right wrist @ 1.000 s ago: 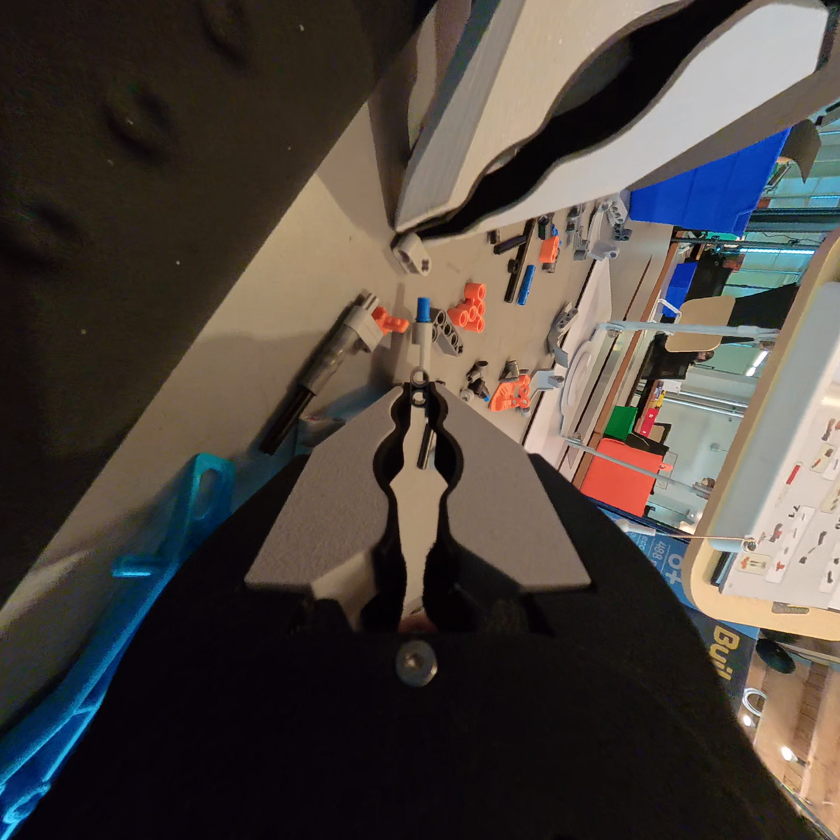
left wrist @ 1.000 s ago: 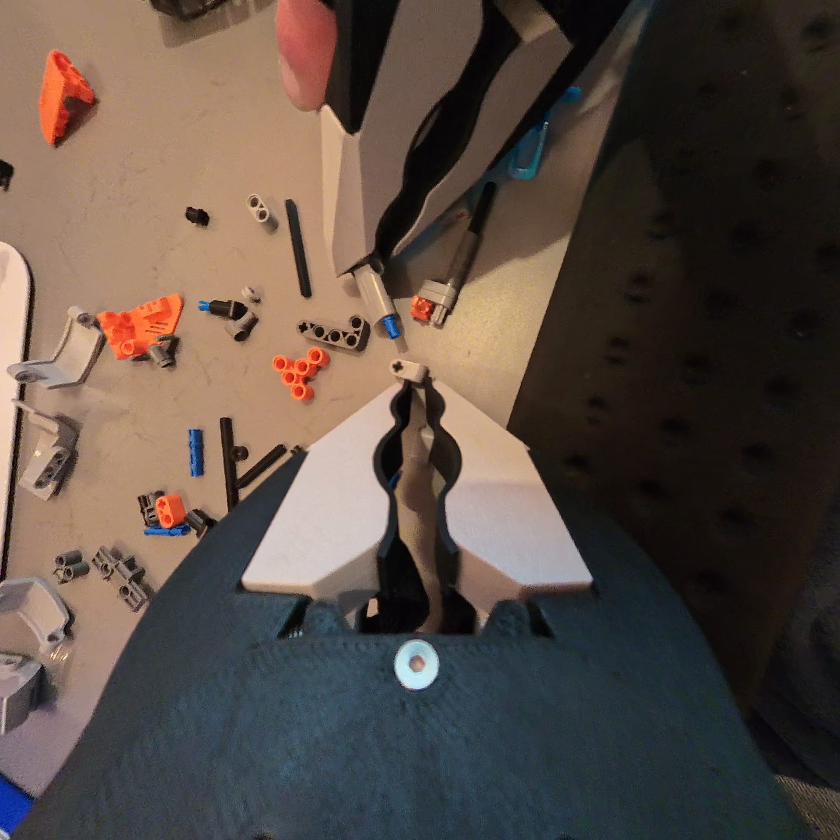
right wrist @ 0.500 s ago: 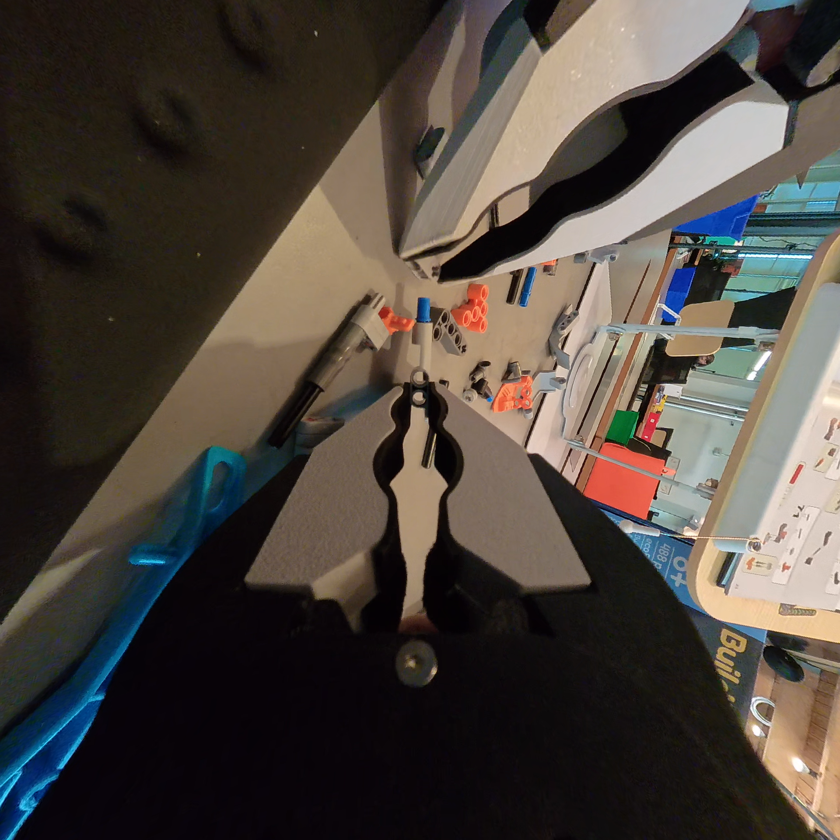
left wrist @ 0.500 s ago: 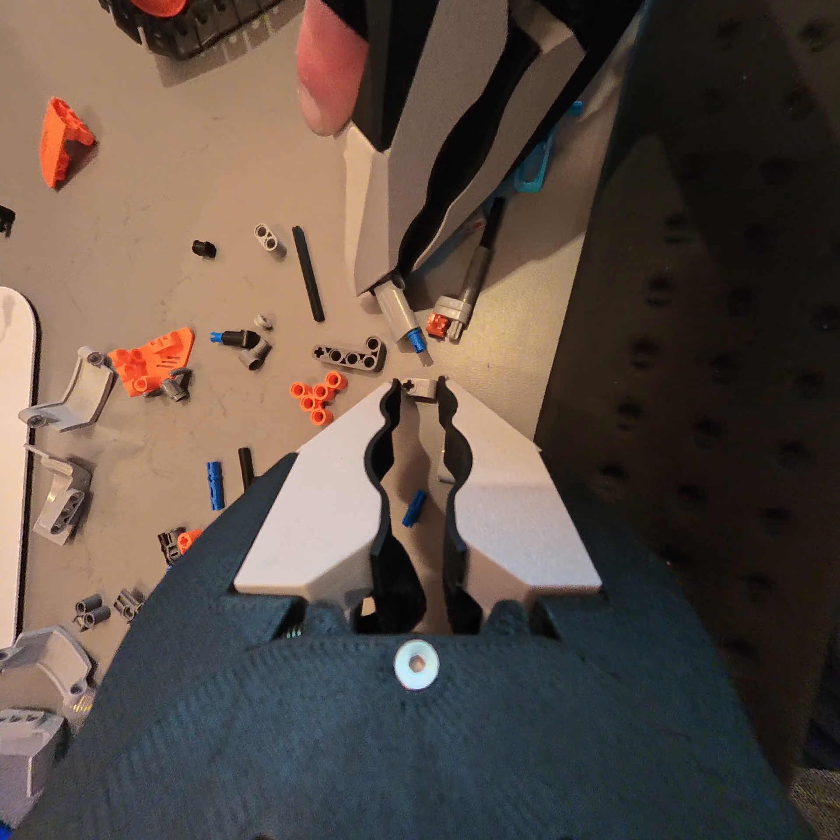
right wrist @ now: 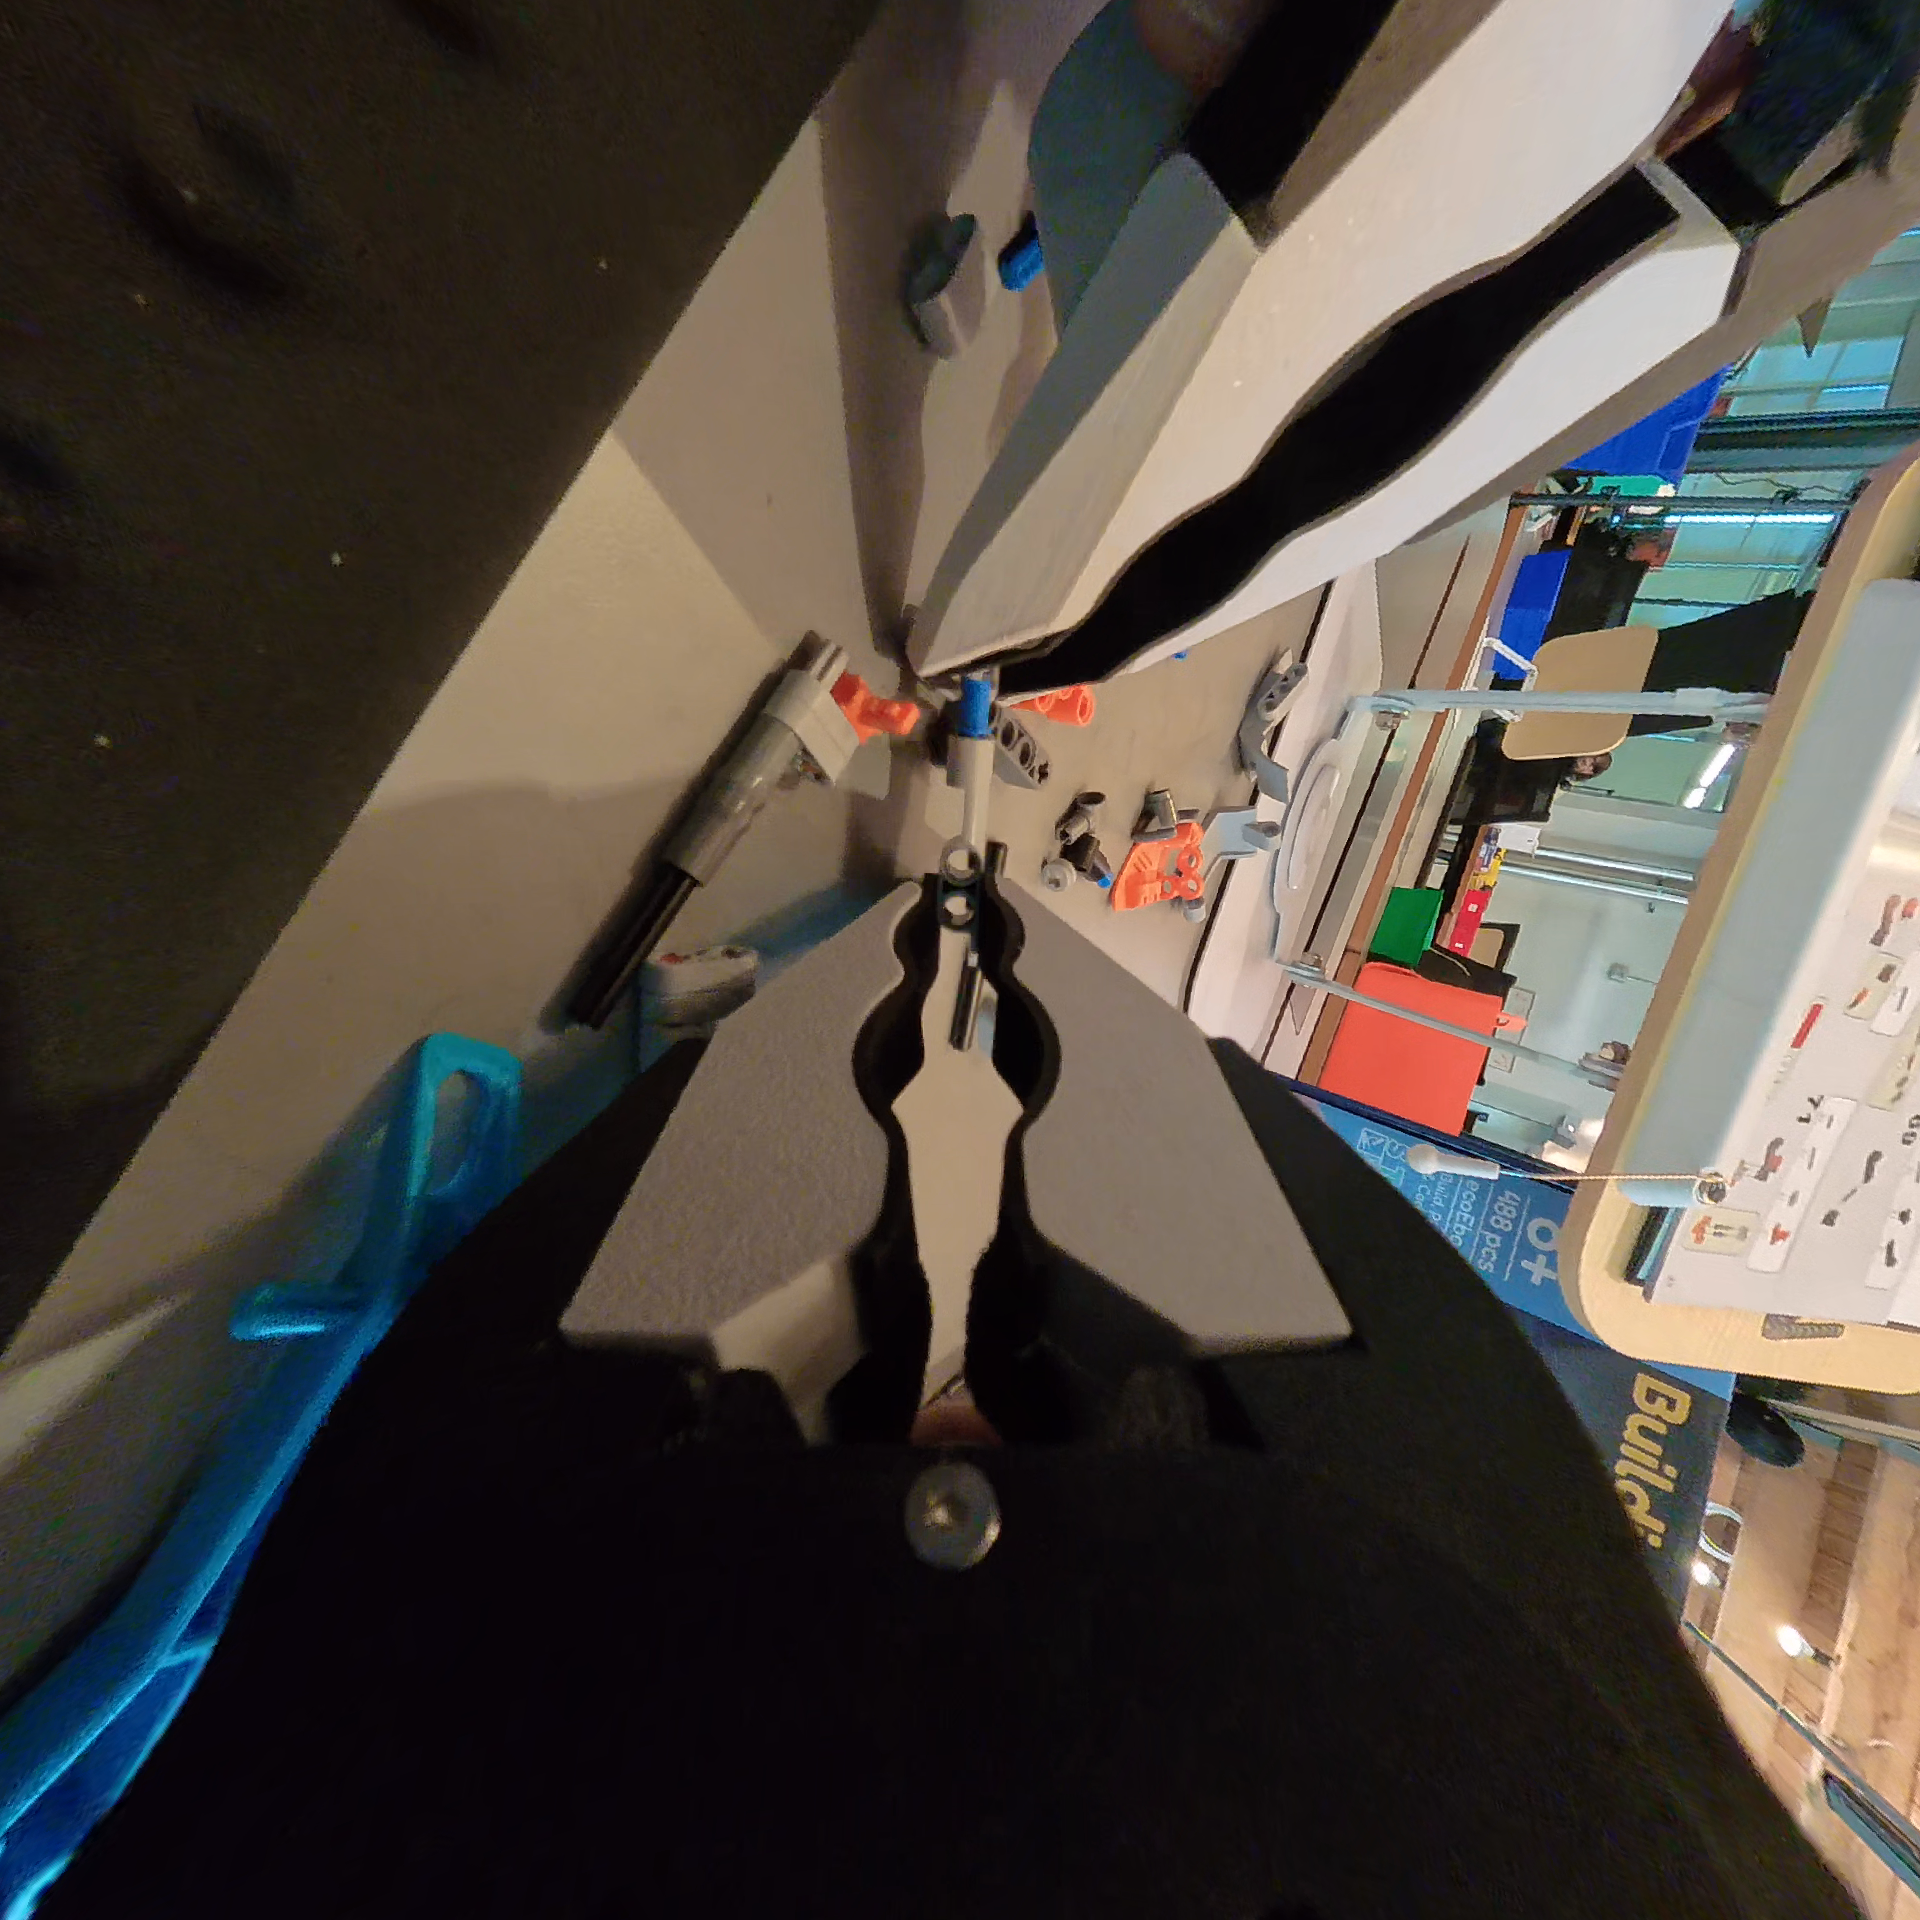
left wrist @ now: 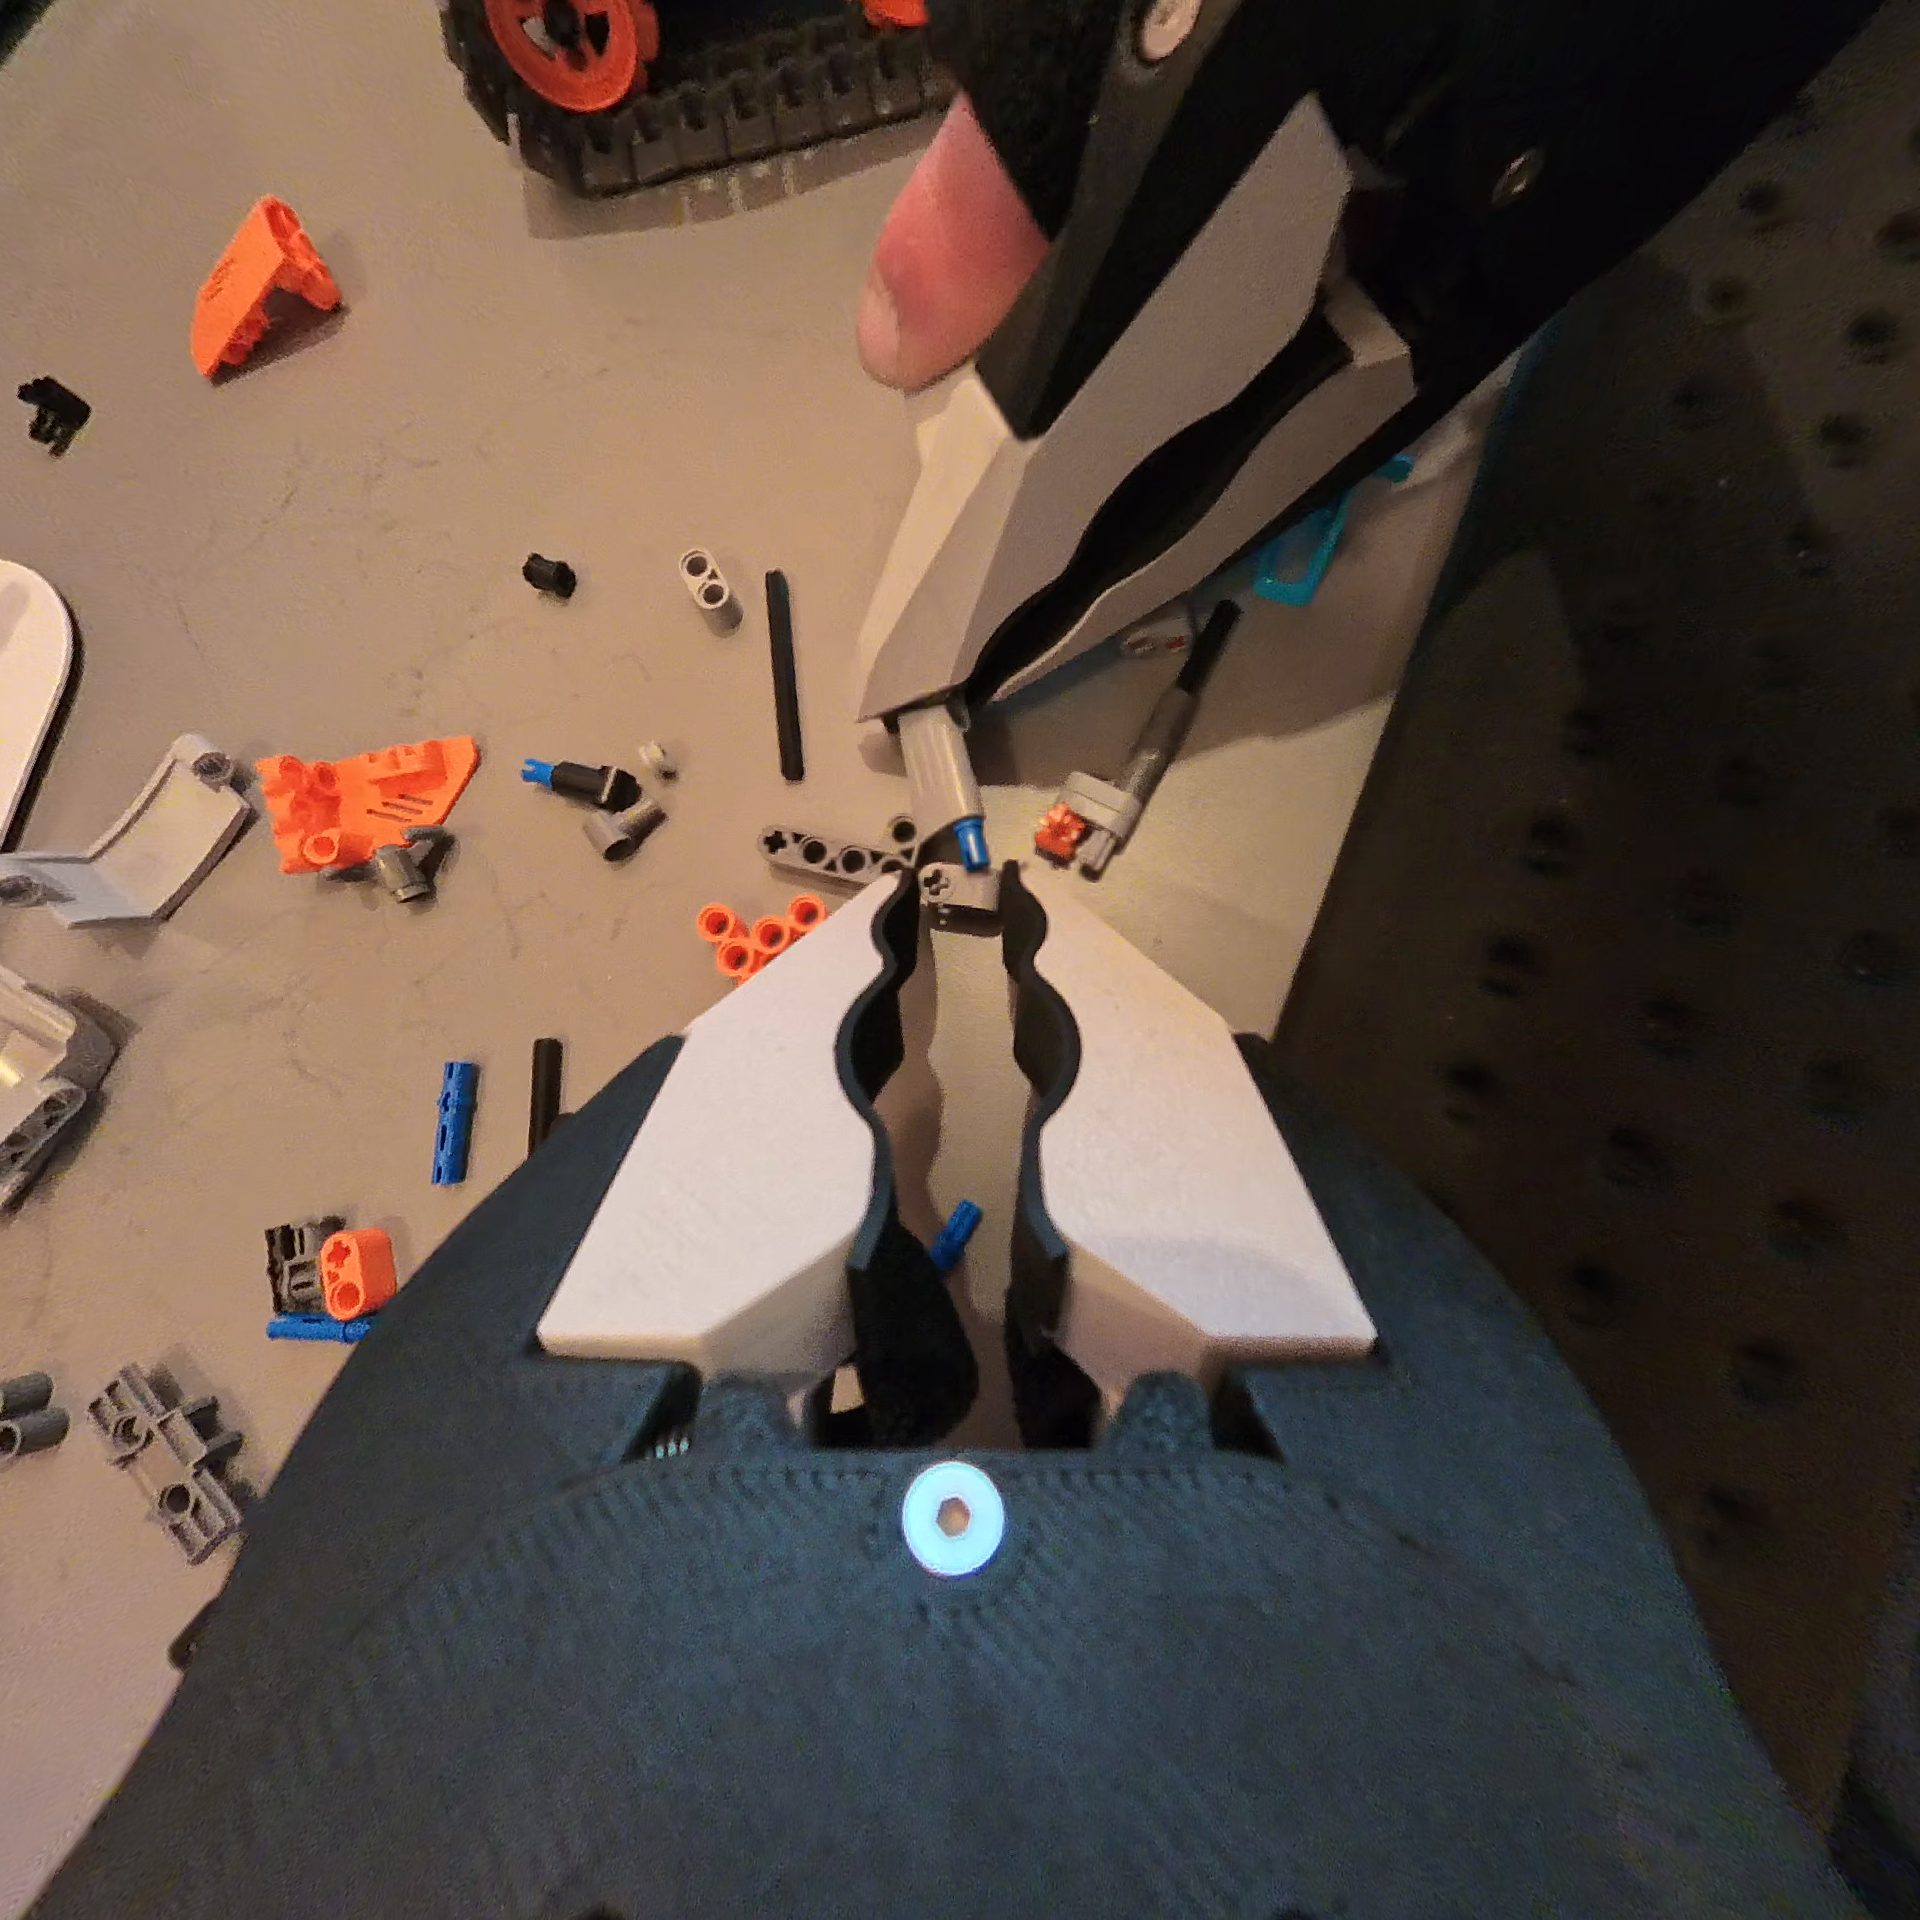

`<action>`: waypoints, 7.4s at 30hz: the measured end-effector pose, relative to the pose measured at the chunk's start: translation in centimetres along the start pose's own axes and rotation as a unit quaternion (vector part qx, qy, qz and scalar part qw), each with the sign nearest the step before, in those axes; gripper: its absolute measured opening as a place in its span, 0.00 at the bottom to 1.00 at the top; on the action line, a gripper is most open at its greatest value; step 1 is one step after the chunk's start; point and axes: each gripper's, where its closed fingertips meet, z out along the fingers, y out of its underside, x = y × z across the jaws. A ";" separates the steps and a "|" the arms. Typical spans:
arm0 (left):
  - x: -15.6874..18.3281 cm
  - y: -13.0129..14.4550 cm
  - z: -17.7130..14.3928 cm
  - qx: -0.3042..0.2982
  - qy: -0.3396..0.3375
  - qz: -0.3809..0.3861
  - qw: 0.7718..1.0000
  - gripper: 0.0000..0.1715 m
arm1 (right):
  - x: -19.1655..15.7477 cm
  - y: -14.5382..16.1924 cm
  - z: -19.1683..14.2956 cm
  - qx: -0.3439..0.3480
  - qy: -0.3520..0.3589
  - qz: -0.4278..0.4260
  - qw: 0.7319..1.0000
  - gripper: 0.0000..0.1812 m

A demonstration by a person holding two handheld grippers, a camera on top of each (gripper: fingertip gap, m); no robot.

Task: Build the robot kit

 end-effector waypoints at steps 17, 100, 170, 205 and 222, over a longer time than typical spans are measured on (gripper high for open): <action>-0.9 -0.5 0.3 0.021 0.007 -0.052 0.998 0.08 | 0.2 1.2 0.3 -0.038 0.015 0.002 0.999 0.02; -2.8 -7.2 -5.3 0.142 -0.311 0.262 0.903 0.06 | 7.5 -1.7 -5.9 0.320 -0.159 0.562 0.746 0.00; -1.0 -6.7 -7.0 0.137 -0.248 0.219 0.934 0.12 | 7.3 0.4 -8.1 0.139 0.007 0.302 0.943 0.05; 0.9 -0.7 0.0 -0.018 -0.068 0.182 0.981 0.14 | -0.3 0.8 -8.0 0.156 -0.196 0.402 0.881 0.05; 2.6 -0.5 0.6 -0.013 0.032 0.194 0.980 0.09 | -0.2 1.2 -8.1 0.165 -0.184 0.408 0.879 0.05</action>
